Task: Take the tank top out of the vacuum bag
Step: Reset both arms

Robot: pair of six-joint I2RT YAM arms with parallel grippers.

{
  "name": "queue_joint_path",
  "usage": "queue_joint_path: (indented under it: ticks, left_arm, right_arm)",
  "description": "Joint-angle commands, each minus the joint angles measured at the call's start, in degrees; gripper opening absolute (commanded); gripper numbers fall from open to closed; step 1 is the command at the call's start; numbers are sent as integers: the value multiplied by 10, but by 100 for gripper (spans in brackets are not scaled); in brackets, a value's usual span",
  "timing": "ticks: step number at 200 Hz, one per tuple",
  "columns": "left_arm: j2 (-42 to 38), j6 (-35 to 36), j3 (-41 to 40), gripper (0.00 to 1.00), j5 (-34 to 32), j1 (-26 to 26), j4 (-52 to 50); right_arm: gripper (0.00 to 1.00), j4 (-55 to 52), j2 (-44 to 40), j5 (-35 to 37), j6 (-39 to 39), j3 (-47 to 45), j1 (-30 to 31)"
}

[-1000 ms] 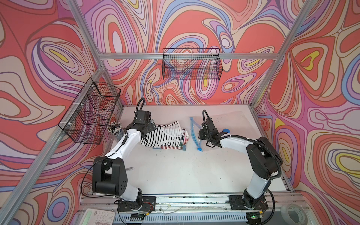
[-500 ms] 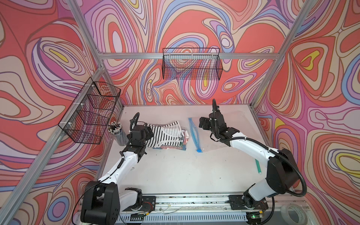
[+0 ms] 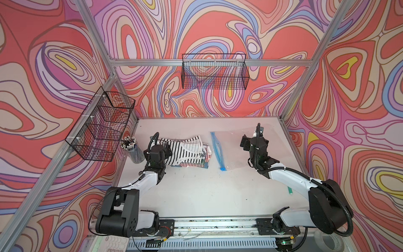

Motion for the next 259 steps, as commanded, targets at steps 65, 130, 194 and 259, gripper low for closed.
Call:
queue_joint_path:
  ticks: [65, 130, 194, 259]
  left_arm:
    - [-51, 99, -141, 100, 49, 4, 206]
    - [89, 109, -153, 100, 80, 4, 323]
    - [122, 117, -129, 100, 112, 8, 302]
    - [119, 85, -91, 100, 140, 39, 218]
  right_arm:
    - [98, 214, 11, 105, -58, -128, -26]
    - [98, 382, 54, 114, -86, -215, -33]
    - [98, 541, 138, 81, -148, -237, -57]
    - [98, 515, 169, 7, -119, -216, -102]
